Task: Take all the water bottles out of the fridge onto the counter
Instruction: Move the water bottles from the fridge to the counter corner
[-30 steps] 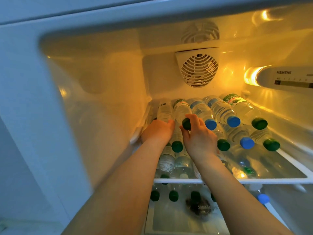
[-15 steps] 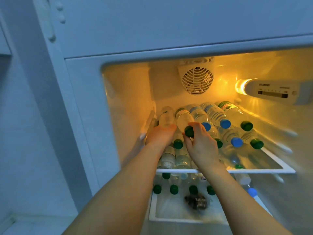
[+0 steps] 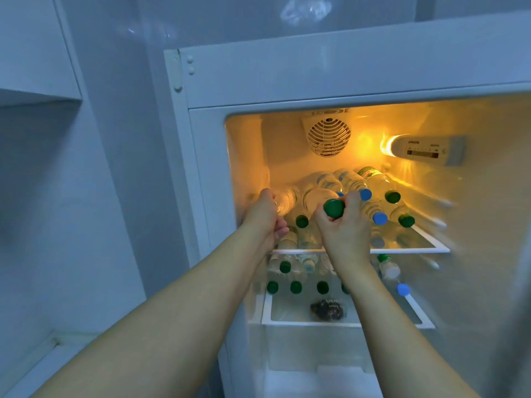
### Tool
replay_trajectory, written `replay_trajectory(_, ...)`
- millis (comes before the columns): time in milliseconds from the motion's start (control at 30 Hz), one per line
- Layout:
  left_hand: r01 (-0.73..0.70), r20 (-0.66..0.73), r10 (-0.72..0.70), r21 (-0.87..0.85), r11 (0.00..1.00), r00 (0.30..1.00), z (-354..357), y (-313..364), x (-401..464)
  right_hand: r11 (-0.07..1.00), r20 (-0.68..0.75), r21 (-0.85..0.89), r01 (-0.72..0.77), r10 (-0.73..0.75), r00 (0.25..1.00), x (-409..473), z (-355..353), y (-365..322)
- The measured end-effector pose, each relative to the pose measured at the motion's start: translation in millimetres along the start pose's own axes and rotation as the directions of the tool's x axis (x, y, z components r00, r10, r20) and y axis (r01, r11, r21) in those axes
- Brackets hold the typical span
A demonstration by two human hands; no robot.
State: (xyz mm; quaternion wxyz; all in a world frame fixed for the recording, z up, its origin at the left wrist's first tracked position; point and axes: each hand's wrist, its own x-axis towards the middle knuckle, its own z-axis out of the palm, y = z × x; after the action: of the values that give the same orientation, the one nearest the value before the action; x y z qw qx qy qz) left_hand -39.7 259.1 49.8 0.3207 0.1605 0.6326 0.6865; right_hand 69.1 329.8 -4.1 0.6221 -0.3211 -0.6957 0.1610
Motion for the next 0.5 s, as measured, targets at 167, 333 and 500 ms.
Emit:
replay_trajectory(167, 0.007, 0.03, -0.006, -0.031, 0.999, 1.0, -16, 6, -49, 1.0, 0.007, 0.011, -0.004, 0.004, 1.0, -14, -31, -29)
replay_trajectory(333, 0.021, 0.08, -0.023, 0.024, 0.999, 0.997, -49, 12, -105, 1.0, -0.021, 0.01, -0.021, 0.021, 1.0, -33, -68, -66)
replay_trajectory(500, -0.038, 0.09, 0.018, 0.219, 0.975, 0.996, -93, 8, -153, 1.0, 0.031, -0.013, -0.002, 0.003, 1.0, -63, -97, -106)
